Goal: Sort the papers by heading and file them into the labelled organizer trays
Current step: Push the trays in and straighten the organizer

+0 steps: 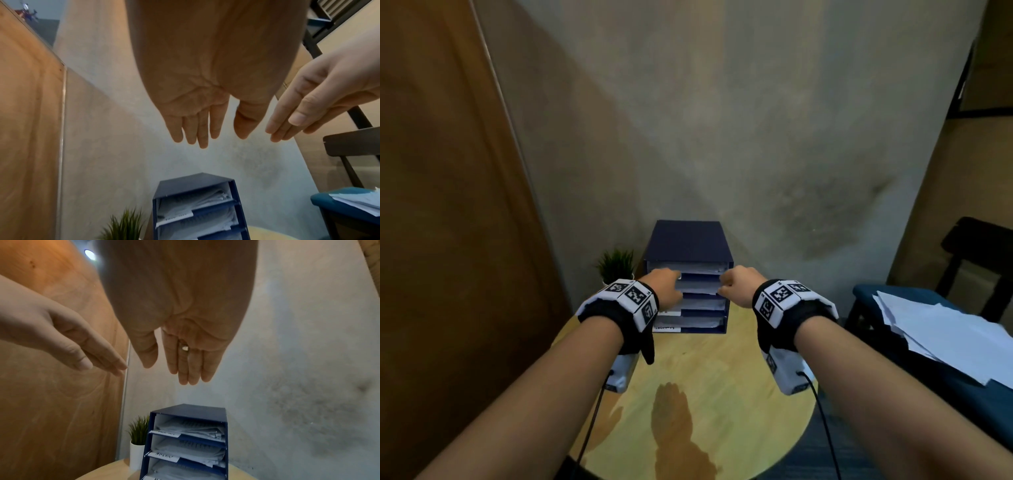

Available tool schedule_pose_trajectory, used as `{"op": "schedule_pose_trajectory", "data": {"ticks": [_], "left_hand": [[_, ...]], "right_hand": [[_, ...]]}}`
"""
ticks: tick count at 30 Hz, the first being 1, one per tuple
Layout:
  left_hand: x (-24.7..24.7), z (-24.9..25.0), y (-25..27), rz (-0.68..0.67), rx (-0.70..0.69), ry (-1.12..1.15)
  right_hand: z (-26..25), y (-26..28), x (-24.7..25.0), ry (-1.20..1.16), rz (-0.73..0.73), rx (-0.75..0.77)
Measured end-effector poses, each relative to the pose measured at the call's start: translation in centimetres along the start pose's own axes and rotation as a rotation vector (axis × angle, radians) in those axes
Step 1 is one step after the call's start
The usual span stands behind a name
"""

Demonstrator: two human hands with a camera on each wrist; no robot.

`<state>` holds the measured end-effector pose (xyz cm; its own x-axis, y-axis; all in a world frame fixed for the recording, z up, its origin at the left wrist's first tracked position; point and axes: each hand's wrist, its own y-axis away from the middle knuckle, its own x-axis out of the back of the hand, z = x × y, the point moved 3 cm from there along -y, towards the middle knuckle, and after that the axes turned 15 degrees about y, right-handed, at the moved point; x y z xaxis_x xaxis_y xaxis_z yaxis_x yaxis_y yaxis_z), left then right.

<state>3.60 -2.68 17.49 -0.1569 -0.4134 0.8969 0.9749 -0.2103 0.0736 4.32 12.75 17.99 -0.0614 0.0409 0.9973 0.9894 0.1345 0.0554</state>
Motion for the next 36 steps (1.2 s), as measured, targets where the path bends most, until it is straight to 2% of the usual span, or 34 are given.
{"op": "schedule_pose_trajectory", "data": {"ticks": [4, 9, 16, 20, 28, 36], "left_hand": [[3.1, 1.8, 1.1, 0.058, -0.018, -0.002], [9.5, 4.6, 0.9, 0.199, -0.072, -0.031], [16.6, 7.0, -1.4, 0.284, -0.134, -0.072], [20.2, 8.1, -2.8, 0.342, -0.157, -0.057], [28.6, 12.0, -3.2, 0.389, -0.186, -0.009], [34.2, 15.5, -2.4, 0.370, -0.182, -0.005]], "right_hand": [[0.5, 0.5, 3.1, 0.000, 0.059, 0.021], [1.7, 0.1, 8.3, -0.005, 0.159, 0.023], [4.6, -0.6, 16.1, 0.027, 0.191, -0.027], [5.1, -1.7, 21.6, 0.033, 0.268, -0.053], [1.9, -3.5, 28.3, 0.081, 0.311, -0.063], [0.2, -2.6, 35.3, 0.038, 0.350, -0.087]]}}
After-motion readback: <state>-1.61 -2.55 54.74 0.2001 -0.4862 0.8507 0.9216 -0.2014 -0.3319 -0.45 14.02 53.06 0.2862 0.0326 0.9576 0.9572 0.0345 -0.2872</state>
